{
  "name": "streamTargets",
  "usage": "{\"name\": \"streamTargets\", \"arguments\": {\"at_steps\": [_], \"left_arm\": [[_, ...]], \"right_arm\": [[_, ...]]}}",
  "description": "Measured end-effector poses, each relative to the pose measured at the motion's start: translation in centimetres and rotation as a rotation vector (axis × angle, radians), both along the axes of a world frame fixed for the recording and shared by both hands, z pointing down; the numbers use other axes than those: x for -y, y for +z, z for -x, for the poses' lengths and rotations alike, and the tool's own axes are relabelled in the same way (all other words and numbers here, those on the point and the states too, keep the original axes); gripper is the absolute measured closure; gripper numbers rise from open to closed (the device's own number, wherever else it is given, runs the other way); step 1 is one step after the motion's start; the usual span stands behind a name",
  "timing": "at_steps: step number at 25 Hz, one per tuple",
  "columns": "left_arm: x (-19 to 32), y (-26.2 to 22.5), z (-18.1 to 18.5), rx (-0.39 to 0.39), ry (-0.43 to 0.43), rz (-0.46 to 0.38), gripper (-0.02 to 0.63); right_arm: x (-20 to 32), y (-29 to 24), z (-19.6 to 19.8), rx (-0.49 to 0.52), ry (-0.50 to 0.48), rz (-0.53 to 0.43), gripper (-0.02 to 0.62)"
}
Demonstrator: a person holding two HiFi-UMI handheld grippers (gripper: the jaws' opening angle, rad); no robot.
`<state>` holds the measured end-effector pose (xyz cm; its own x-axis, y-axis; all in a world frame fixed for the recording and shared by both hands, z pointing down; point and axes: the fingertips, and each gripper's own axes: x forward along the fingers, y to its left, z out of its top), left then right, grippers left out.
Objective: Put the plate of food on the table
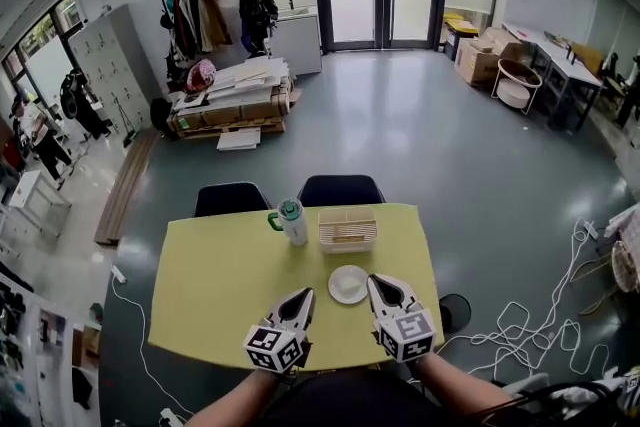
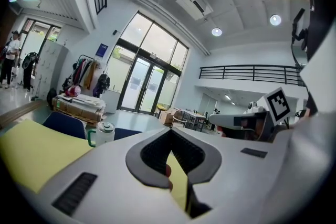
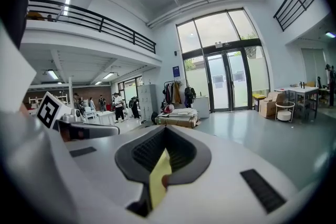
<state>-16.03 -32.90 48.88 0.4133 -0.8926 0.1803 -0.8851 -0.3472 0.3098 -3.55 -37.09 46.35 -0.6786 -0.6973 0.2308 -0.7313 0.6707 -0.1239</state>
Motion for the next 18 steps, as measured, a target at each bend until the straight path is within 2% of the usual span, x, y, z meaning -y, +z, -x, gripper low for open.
{"name": "streamTargets", "arguments": {"at_steps": [9,18], "left_arm": [[-0.2,-0.1,-0.1,0.037,0.014,-0.023,0.597],[0.0,0.4,0.4,0.053,0.011,-0.003,0.597]], "right_arm": [[-0.5,1.2,0.2,-0.001,0.004,0.025,0.583],[-0.6,2.1,-0.2,-0.007,0.027,0.045,0.583]]}}
